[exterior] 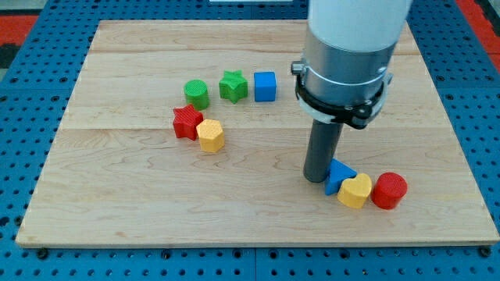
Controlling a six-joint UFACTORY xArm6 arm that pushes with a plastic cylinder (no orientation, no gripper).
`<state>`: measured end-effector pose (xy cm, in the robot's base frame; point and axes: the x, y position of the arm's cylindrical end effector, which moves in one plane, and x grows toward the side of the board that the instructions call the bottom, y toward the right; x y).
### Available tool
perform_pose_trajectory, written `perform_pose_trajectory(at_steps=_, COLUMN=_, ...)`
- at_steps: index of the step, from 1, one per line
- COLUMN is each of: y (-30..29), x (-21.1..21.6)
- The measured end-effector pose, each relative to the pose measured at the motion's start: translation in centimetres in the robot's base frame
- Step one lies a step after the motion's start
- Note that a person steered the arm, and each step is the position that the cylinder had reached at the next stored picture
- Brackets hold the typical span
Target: Place the red star in between the yellow hexagon and green circle
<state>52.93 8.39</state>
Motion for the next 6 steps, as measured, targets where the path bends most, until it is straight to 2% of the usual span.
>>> perform_pose_trajectory(at_steps=3, y=-0.7, x=-0.1)
perform_pose_trajectory(at_steps=4, y=-6.6, x=0.6)
perform_pose_trajectory(at_steps=5, y=-14.9, x=0.5)
perform_pose_trajectory(at_steps=6, y=-20.7, x=-2.7)
